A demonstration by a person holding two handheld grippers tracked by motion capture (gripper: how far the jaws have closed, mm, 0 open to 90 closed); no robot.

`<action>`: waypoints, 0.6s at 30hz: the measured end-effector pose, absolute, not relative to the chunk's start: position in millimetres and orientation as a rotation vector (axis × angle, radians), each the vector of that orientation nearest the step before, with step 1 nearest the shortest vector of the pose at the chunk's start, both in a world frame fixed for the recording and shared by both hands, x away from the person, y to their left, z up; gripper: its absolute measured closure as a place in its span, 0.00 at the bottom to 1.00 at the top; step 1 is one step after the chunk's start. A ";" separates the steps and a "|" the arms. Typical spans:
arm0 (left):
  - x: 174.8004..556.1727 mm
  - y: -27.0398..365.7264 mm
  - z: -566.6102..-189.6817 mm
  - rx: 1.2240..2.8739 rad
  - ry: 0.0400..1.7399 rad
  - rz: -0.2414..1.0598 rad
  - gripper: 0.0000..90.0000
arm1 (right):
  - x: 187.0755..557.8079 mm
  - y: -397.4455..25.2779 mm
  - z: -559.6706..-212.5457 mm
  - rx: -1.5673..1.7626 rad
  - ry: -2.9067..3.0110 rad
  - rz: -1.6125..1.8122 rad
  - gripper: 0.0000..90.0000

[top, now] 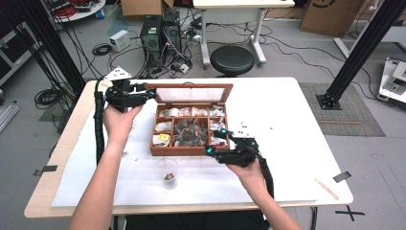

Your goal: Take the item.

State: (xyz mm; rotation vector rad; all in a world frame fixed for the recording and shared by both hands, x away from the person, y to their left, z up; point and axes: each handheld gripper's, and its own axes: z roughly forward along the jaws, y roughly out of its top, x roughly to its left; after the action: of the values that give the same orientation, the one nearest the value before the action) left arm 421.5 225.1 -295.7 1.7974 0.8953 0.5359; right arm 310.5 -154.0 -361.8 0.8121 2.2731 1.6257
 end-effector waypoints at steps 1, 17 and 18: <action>421.4 225.0 -295.7 1.798 0.896 0.536 0.58 | 311.9 -158.9 -361.5 0.825 2.257 1.629 0.41; 420.9 225.0 -295.4 1.805 0.895 0.537 0.58 | 326.3 -242.8 -356.2 1.047 2.015 1.599 0.38; 420.9 225.0 -295.4 1.805 0.895 0.537 0.58 | 326.8 -246.1 -356.6 1.054 2.006 1.592 0.38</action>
State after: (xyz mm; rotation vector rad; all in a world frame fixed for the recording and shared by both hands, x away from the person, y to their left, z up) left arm 420.9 225.0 -295.4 1.8046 0.8952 0.5367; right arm 326.8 -246.1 -356.6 1.0538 2.0059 1.5916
